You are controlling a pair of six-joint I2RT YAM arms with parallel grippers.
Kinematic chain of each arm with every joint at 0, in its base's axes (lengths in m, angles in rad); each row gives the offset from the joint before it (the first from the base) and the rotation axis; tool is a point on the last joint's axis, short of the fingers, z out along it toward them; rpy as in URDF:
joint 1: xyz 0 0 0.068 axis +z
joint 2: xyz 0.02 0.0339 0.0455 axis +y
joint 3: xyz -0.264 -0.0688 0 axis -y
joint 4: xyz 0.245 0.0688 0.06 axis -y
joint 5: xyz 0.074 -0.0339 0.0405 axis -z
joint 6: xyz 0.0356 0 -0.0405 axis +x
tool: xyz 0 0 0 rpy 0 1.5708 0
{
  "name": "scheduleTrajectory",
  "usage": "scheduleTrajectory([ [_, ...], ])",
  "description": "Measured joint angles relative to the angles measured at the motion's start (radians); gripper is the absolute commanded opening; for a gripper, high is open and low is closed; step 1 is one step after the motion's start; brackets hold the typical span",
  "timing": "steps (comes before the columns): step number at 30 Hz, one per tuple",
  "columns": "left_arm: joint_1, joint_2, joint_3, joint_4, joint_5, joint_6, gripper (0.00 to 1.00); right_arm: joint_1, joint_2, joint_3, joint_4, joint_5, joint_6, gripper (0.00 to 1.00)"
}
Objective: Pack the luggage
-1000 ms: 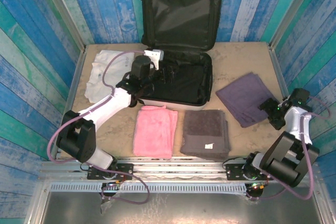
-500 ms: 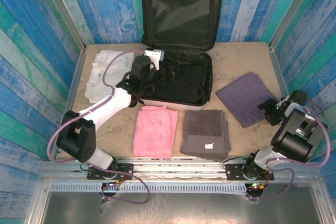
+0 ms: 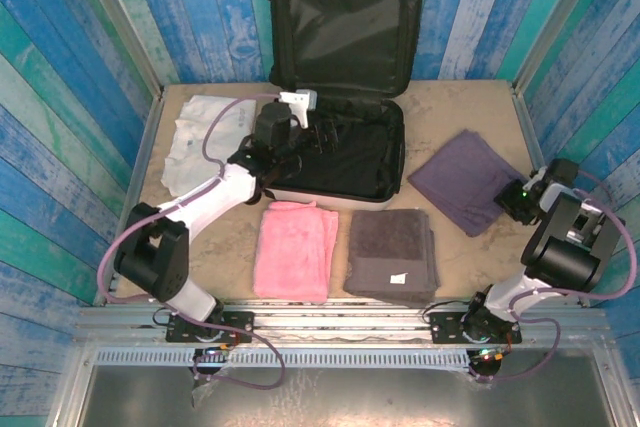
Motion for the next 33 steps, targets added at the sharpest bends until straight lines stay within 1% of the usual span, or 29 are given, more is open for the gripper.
scheduleTrajectory([
  [4,-0.008,0.026,0.010,0.034,0.006,-0.037,0.97,0.063,-0.089,0.067,-0.085,0.069,-0.023,0.01],
  [9,-0.019,0.029,0.011,0.079,0.006,-0.073,0.97,0.134,-0.173,0.226,-0.199,0.114,-0.068,0.00],
  [13,-0.026,0.030,0.012,0.108,0.010,-0.088,0.97,0.204,-0.187,0.340,-0.271,0.138,-0.097,0.01],
  [16,-0.027,0.032,0.012,0.134,0.026,-0.098,0.95,0.285,-0.185,0.436,-0.338,0.149,-0.117,0.00],
  [17,-0.027,0.033,0.012,0.143,0.032,-0.104,0.93,0.315,-0.183,0.482,-0.369,0.150,-0.125,0.00],
  [22,-0.027,0.066,0.041,0.188,0.090,-0.130,0.93,0.441,-0.161,0.714,-0.488,0.188,-0.152,0.00],
  [27,-0.027,0.104,0.064,0.276,0.159,-0.182,0.93,0.494,-0.126,0.934,-0.567,0.164,-0.157,0.00],
  [30,-0.026,0.134,0.066,0.372,0.217,-0.241,0.93,0.502,-0.100,1.044,-0.606,0.106,-0.156,0.00],
  [33,-0.020,0.175,0.066,0.512,0.278,-0.324,0.93,0.504,-0.074,1.132,-0.629,0.023,-0.151,0.00],
])
